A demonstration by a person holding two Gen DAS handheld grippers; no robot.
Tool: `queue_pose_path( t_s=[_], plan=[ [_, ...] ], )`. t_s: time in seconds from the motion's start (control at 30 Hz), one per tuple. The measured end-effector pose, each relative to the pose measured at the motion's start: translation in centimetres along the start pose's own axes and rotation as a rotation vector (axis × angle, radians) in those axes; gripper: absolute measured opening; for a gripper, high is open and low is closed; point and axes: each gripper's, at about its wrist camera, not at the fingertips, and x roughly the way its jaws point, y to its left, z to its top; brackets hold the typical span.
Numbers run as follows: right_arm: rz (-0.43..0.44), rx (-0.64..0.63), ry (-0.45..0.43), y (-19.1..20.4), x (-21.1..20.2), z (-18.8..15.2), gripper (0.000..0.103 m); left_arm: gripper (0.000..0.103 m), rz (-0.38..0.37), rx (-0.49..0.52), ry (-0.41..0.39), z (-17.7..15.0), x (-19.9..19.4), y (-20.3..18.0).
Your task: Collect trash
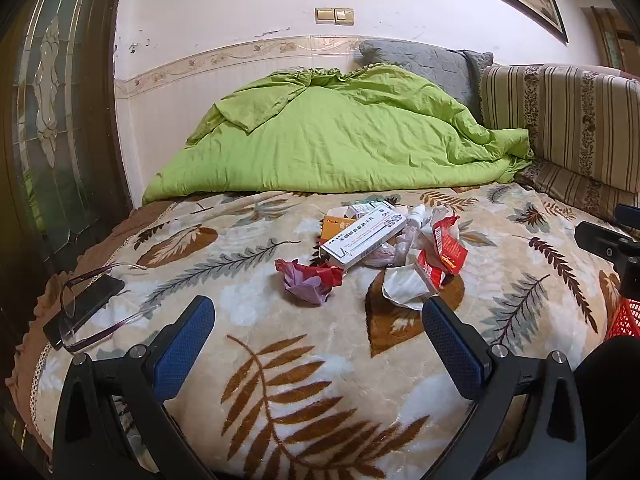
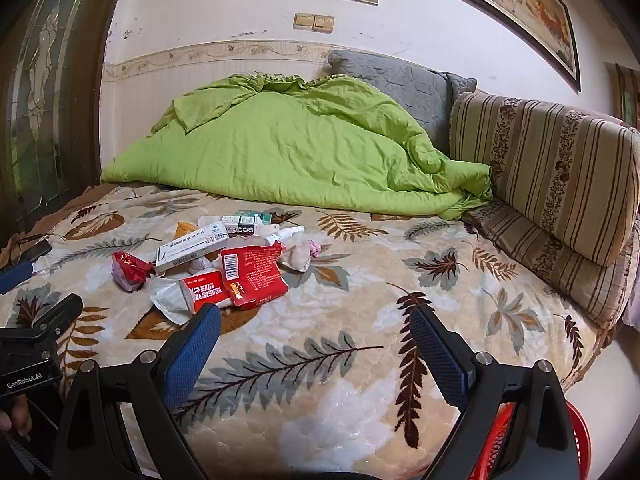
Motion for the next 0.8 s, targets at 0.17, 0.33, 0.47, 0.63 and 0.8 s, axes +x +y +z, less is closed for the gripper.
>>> queue_pose_path(
  t_s=[0.17,0.33,0.47,0.63,0.8],
  plan=[
    [-0.004,-0.002,0.003,-0.16,-0.07,0.02,0.097,0.103,0.000,0.000,0.000,-0.01,0.01,0.06],
    [-0.007,-0.002,0.010,-0.28,-0.08,0.02,0.097,0.103,0.001,-0.004,0.002,-0.06,0.03,0.10],
    [-0.007,-0.003,0.013,-0.20,0.04,0.05,0.097,0.103,0.000,-0.002,0.002,-0.01,0.07,0.17],
    [-0.007,-0.005,0.014,-0.28,-0.03,0.02,0.097,0.103,-0.001,-0.001,0.003,-0.02,0.07,0.16],
    [-0.001,0.001,0.027,-0.34,0.34,-0.14,0.097,0.103,-0.011,-0.013,0.029,-0.04,0.53,0.38]
  ],
)
